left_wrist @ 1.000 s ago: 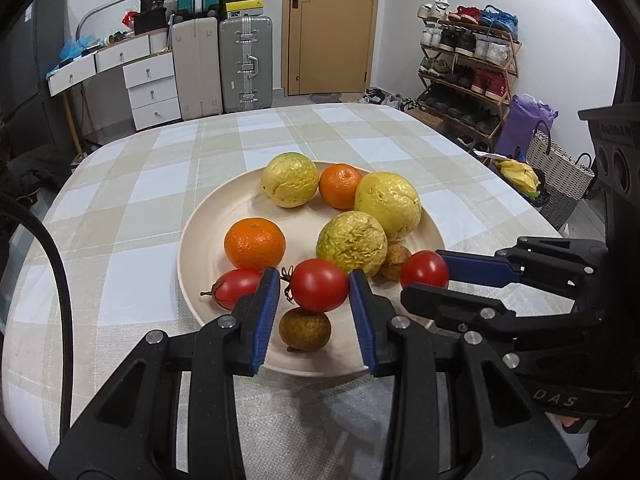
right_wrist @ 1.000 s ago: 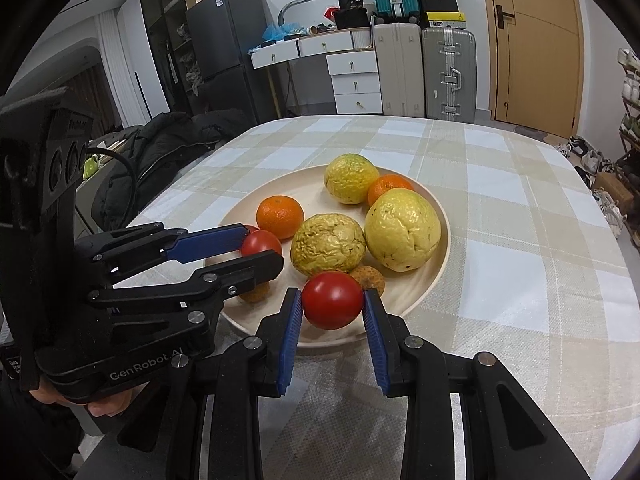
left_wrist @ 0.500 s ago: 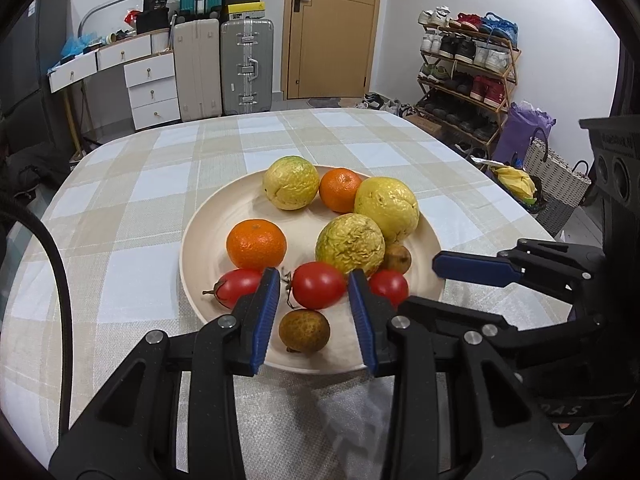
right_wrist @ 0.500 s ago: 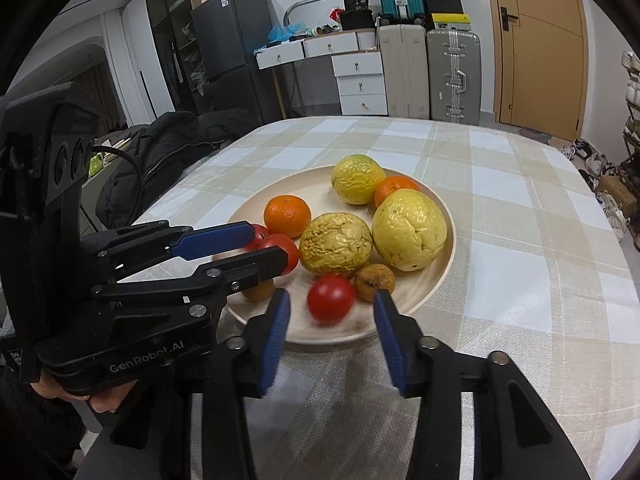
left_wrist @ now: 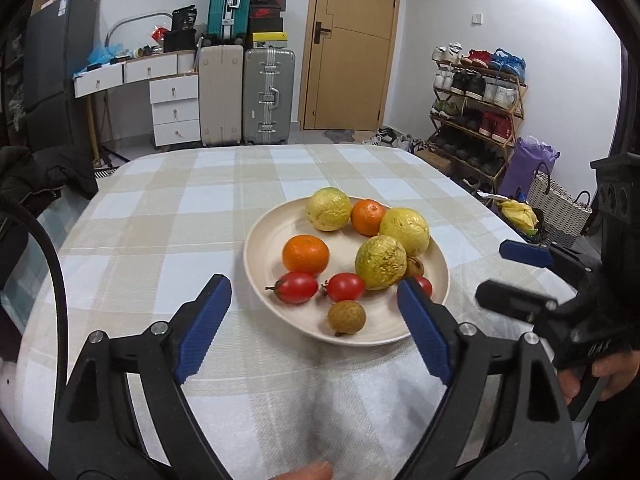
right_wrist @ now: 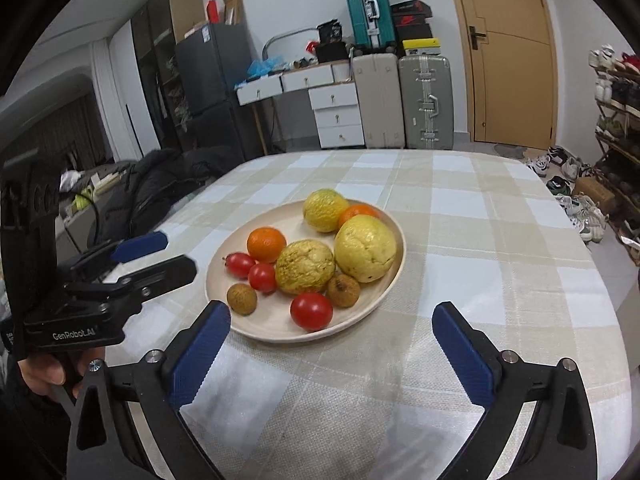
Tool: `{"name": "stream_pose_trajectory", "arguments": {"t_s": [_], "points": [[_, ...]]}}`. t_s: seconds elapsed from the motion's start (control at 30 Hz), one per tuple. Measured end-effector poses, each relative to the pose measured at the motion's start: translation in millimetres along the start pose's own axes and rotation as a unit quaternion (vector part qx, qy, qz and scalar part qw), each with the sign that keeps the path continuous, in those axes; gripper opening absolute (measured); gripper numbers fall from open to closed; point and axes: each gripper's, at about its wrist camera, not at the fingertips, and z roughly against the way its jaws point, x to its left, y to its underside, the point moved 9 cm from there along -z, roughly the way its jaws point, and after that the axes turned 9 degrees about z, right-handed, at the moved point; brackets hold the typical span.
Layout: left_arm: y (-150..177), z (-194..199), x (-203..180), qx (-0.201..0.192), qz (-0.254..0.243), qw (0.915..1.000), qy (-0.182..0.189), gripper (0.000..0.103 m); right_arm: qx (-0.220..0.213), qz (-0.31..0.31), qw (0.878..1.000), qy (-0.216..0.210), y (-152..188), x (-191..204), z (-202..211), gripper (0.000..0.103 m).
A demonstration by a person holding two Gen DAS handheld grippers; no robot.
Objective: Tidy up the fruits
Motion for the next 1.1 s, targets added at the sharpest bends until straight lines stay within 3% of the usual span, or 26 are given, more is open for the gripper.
{"name": "stream_pose_trajectory", "arguments": {"t_s": [0.2, 0.7, 1.1], "points": [[3, 26, 8, -0.024, -0.002, 0.9997, -0.006, 0.102, -0.025, -0.001, 1.000, -0.010, -3, 0, 11, 0.103], [15, 42, -4, -0.053, -0.021, 0.9983, -0.011, 0.102, -0.099, 0.040, 0.994, -0.025, -10, 26, 38, 0.103], [13, 51, -9, -0.071, -0.030, 0.9970, -0.009, 0.102, -0.114, 0.055, 0.992, -0.018, -13, 30, 40, 0.103]]}}
